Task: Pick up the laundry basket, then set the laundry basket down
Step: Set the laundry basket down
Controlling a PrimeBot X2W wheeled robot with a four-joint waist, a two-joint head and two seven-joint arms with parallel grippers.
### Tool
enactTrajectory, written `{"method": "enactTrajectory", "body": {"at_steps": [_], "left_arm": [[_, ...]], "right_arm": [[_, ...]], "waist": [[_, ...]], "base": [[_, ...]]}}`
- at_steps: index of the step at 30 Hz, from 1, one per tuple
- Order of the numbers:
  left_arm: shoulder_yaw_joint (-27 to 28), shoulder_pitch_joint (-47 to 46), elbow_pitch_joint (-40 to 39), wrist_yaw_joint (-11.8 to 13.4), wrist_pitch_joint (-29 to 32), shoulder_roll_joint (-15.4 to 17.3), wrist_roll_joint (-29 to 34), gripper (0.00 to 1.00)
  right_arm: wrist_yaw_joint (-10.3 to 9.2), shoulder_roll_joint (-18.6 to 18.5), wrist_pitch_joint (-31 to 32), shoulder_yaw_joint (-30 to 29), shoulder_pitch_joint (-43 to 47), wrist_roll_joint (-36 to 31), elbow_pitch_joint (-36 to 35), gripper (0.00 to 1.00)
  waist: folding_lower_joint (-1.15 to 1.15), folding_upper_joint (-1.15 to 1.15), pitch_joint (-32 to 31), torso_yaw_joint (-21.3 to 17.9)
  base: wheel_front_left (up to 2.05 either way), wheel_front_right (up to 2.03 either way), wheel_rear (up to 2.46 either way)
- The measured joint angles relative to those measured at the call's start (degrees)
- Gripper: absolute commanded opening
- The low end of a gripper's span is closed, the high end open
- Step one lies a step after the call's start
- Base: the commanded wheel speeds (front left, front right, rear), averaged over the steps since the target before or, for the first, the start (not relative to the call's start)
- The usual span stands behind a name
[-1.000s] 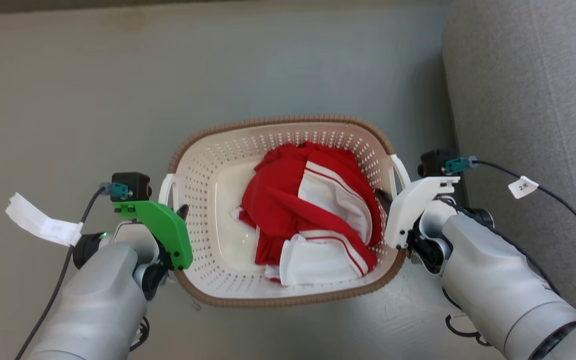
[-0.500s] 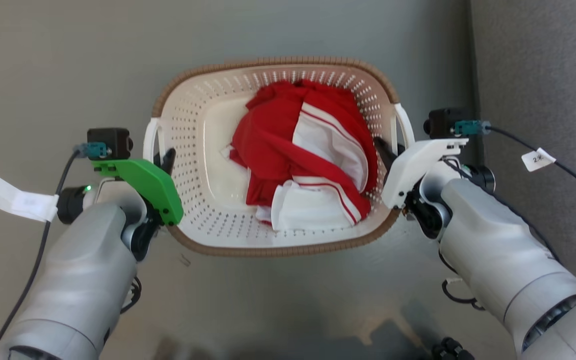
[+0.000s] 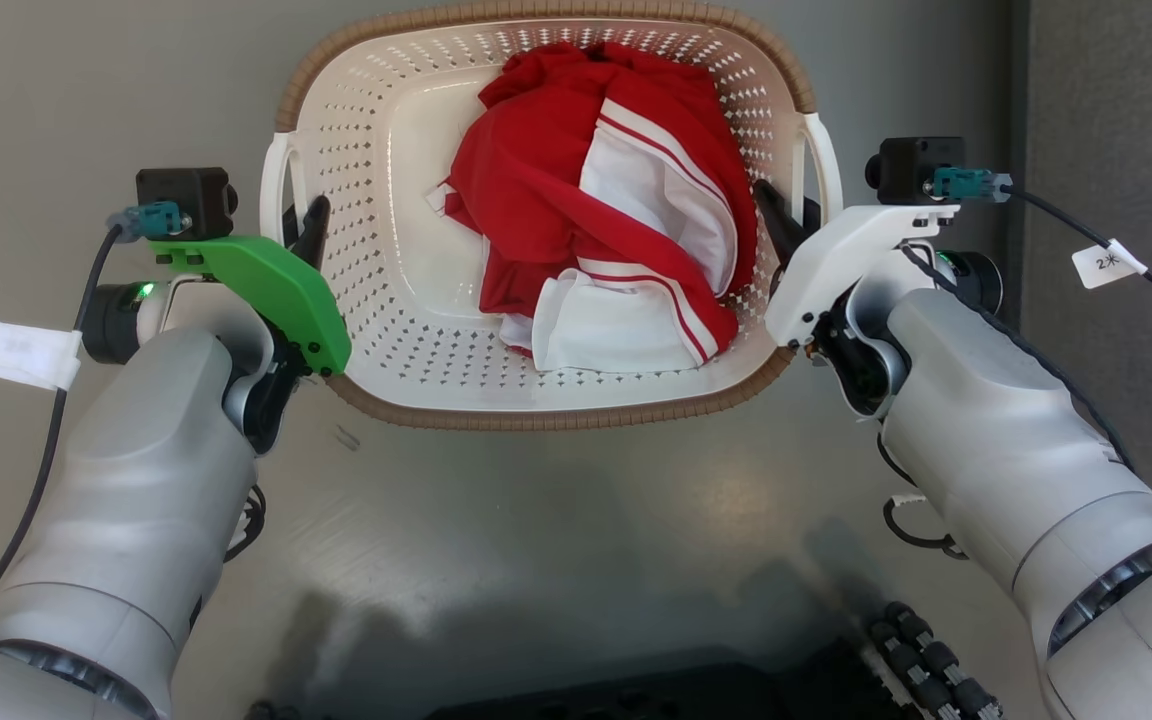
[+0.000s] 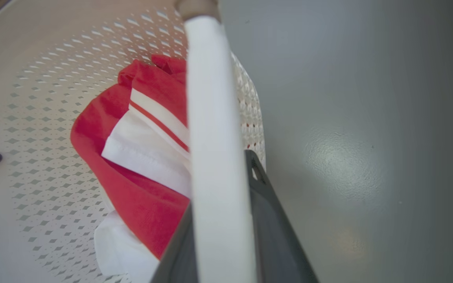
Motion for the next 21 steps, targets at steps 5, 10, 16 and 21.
{"method": "enactTrajectory", "body": {"at_steps": [5,10,16,21], "left_arm": [[-0.1,-0.2,0.5,0.0,-1.0,-0.1,0.2,0.00],[-0.1,-1.0,1.4,-0.1,-2.0,-0.2,0.4,0.00],[-0.1,-1.2,1.8,-0.1,-2.5,-0.7,0.6,0.00],[-0.4,-2.1,1.9,-0.1,-2.9,-1.0,0.6,0.00]], "right_arm": [[0.01,0.0,-0.8,0.1,-0.1,0.0,0.1,0.00],[0.01,0.1,-1.6,0.2,-0.8,0.0,0.0,0.00],[0.01,0.0,-1.8,0.2,-0.8,0.5,0.1,0.00],[0.02,-0.2,-2.4,0.2,-0.8,0.7,0.1,0.00]], "waist": [[0.00,0.00,2.2,0.2],[0.00,0.00,4.0,0.6],[0.00,0.00,4.8,0.9],[0.00,0.00,5.8,0.9]], "base": [[0.00,0.00,0.00],[0.00,0.00,0.00],[0.00,0.00,0.00],[0.00,0.00,0.00]]}}
